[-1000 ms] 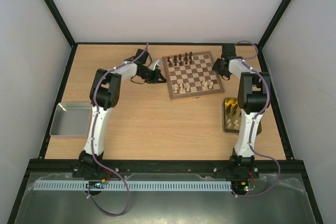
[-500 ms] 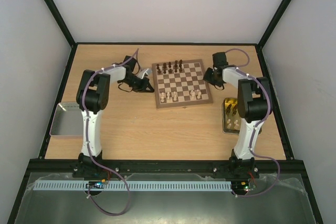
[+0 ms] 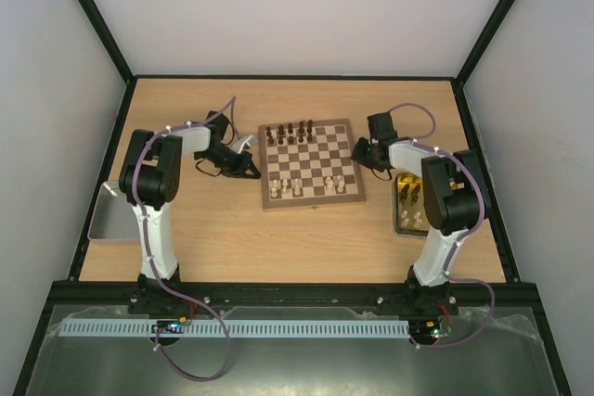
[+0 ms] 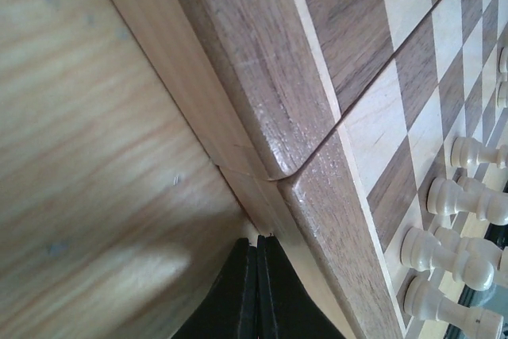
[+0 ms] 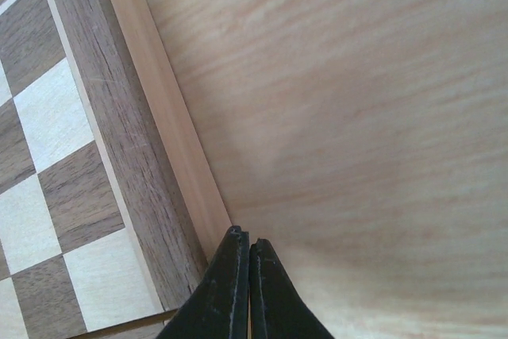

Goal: Set up the chess pieces on the board
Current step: Move the chessboard to the center of the board.

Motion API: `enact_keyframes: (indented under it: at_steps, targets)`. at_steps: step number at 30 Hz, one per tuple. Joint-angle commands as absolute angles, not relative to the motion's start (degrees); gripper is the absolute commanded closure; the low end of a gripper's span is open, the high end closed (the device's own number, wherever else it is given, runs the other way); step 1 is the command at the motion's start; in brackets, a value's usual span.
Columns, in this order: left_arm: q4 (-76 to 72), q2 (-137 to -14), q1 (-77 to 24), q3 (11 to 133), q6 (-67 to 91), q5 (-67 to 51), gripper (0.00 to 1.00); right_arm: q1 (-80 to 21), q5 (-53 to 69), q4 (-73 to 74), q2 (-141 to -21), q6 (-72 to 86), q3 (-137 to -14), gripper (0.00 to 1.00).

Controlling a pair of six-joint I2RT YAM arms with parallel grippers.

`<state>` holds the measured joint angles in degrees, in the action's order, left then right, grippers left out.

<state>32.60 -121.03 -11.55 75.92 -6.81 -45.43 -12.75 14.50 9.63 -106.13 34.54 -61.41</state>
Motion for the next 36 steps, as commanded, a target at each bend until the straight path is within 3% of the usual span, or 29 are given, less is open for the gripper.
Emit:
enact_keyframes:
  at_steps: [1,36]
  targets:
    - [34.4,-120.0,-11.8,72.5,-9.7,-45.2,0.98,-17.4,19.5,12.9,-104.2,35.5,-56.0,0.98]
    - [41.0,-111.2,-5.8,60.3,-19.0,-41.4,0.97,-32.4,18.2,7.0,-86.8,46.8,-37.8,0.98]
